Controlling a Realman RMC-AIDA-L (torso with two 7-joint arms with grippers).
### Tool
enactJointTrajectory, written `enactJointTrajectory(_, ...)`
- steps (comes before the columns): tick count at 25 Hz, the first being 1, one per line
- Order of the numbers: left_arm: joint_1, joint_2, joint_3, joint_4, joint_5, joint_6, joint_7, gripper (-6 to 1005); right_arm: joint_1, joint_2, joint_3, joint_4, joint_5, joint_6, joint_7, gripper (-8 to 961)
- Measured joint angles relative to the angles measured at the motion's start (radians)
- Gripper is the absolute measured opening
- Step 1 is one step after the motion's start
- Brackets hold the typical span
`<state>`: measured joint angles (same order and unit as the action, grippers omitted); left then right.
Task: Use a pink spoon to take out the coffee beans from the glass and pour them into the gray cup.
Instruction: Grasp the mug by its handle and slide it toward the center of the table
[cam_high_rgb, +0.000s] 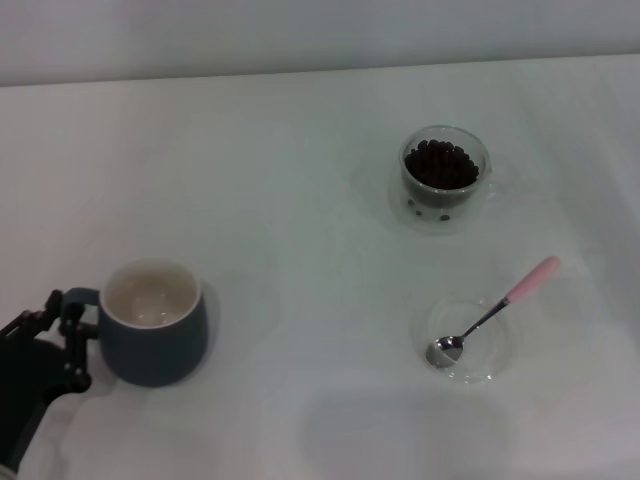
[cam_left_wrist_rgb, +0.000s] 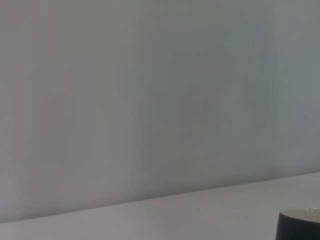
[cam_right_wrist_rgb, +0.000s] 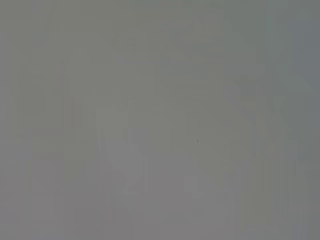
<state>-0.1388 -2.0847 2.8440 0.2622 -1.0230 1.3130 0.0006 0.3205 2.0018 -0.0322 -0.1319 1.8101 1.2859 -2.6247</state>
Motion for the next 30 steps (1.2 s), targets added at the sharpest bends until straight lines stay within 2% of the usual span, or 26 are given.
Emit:
enactJointTrajectory(14, -0.154, 0.002, -0.001, 0.001, 0.113, -0.125, -0.001, 130, 0.002, 0.0, -0.001, 0.0, 0.0, 0.001, 0.0, 847)
enactJointTrajectory(19, -0.199, 0.001, -0.002, 0.002, 0.127, -0.144, -0.001, 129, 0.004, 0.0, -0.002, 0.0, 0.0, 0.002, 0.0, 846)
enactJointTrajectory(26, -0.268, -0.001, -0.002, 0.032, 0.145, -0.256, -0.006, 130, 0.006, 0.0, 0.003, 0.0, 0.0, 0.002, 0.0, 844)
enactJointTrajectory(30, -0.288, -0.002, -0.002, 0.034, 0.147, -0.277, -0.004, 131, 0.006, 0.0, 0.005, 0.0, 0.0, 0.003, 0.0, 843)
